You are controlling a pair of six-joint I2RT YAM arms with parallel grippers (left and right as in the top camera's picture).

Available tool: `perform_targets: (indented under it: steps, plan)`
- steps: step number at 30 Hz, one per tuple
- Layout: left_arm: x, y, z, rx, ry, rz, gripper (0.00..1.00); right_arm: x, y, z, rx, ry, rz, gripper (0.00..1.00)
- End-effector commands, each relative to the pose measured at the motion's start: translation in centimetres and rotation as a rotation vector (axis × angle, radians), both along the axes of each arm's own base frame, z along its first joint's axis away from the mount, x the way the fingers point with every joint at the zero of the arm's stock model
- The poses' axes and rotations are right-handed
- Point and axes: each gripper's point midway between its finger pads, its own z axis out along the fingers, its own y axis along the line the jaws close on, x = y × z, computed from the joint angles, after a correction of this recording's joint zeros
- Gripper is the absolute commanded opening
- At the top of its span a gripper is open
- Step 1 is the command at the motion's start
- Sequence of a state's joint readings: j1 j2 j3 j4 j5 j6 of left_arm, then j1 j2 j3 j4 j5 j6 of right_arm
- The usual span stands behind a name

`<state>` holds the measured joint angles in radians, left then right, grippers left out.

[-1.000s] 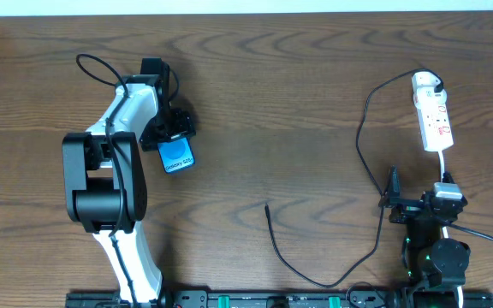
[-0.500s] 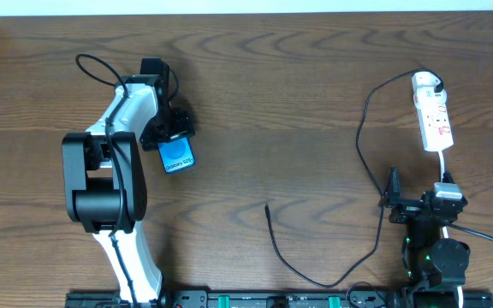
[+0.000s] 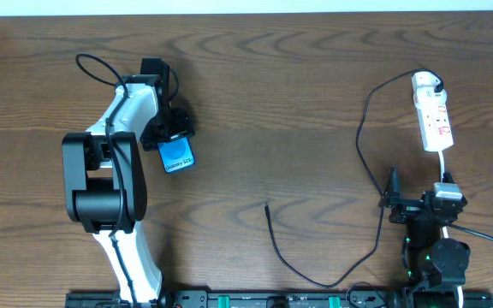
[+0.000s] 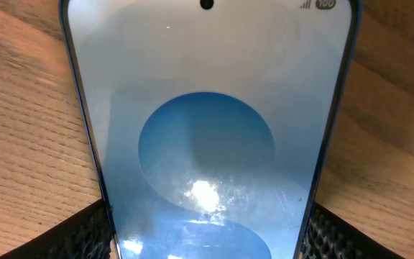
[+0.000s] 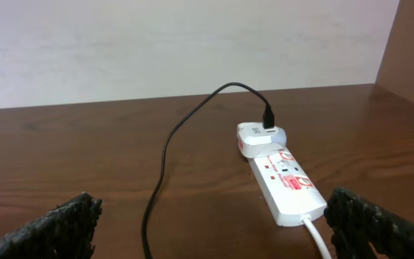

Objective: Plug charger to phone and switch on socket
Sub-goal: 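Lower the left gripper and close it on the phone's sides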

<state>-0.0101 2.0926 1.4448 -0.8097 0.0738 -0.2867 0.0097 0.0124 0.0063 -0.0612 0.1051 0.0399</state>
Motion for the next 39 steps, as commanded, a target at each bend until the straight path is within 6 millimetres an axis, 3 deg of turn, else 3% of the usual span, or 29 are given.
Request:
perform_targets:
  steps: [1,9,18,32,34,39]
  plan:
    - [-1.53,-0.22,-1.85,-0.020,0.060,-0.013,0.76,-0.02,0.09,0.01,-0.011,0.000,0.004,0.99]
    - [-1.53,-0.22,-1.85,-0.020,0.060,-0.013,0.73,-0.02,0.09,0.01,-0.011,0.000,0.004,0.99]
    - [-1.52,-0.21,-1.85,-0.019,0.059,-0.013,0.63,-0.02,0.09,0.01,-0.011,0.000,0.004,0.99]
    - [-1.51,-0.21,-1.85,-0.019,0.059,-0.013,0.19,-0.02,0.09,0.01,-0.011,0.000,0.004,0.99]
    - [-1.52,-0.20,-1.85,-0.019,0.059,-0.013,0.08,-0.02,0.09,0.01,-0.011,0.000,0.004,0.99]
    - [-1.52,-0.21,-1.85,-0.019,0.059,-0.013,0.07,-0.02,0.09,0.01,-0.011,0.000,0.004,0.99]
